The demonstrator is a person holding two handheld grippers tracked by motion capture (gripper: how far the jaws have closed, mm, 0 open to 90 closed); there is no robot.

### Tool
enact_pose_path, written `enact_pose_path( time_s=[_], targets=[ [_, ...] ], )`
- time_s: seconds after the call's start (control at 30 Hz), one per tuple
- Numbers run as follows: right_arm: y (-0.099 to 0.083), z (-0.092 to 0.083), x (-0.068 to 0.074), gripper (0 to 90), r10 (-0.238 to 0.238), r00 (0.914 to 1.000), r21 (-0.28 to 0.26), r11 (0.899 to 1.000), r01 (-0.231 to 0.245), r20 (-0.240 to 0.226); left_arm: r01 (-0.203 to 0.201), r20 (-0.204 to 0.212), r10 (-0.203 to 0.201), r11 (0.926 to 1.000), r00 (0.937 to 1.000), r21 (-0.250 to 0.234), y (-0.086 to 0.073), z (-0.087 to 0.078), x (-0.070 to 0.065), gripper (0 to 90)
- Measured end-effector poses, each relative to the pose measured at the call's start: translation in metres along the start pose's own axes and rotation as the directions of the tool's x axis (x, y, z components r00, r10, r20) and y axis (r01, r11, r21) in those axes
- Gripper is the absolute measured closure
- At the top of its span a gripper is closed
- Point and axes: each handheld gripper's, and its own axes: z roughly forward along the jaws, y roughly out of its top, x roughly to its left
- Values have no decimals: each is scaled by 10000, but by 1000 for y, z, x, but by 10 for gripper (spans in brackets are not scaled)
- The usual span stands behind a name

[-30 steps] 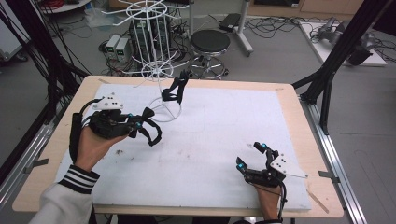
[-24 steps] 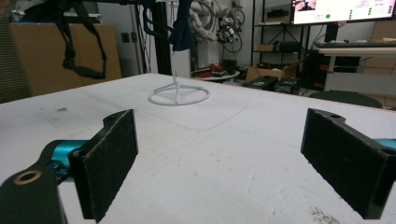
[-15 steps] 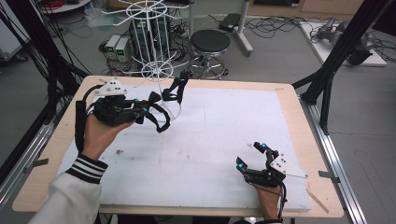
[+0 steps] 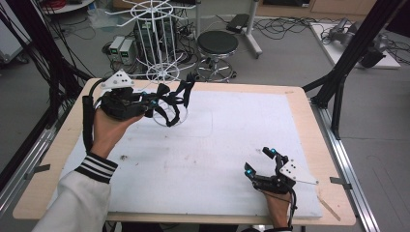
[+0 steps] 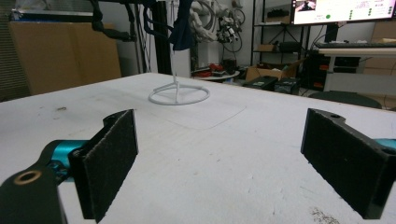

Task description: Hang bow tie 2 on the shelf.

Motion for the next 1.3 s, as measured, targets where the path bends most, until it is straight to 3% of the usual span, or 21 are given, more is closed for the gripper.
enact_pose_path(
  time_s=[0.63, 1.3],
  targets=[
    [0, 0, -1, 102, -43, 10000, -43, 10000, 43, -18, 118, -770, -155, 9988, 9969, -476, 7, 22, 7, 769],
    [0, 0, -1, 102, -65, 10000, -37, 10000, 65, -20, 612, -1404, -681, 9967, 9877, -533, -12, 35, 9, 769]
  ],
)
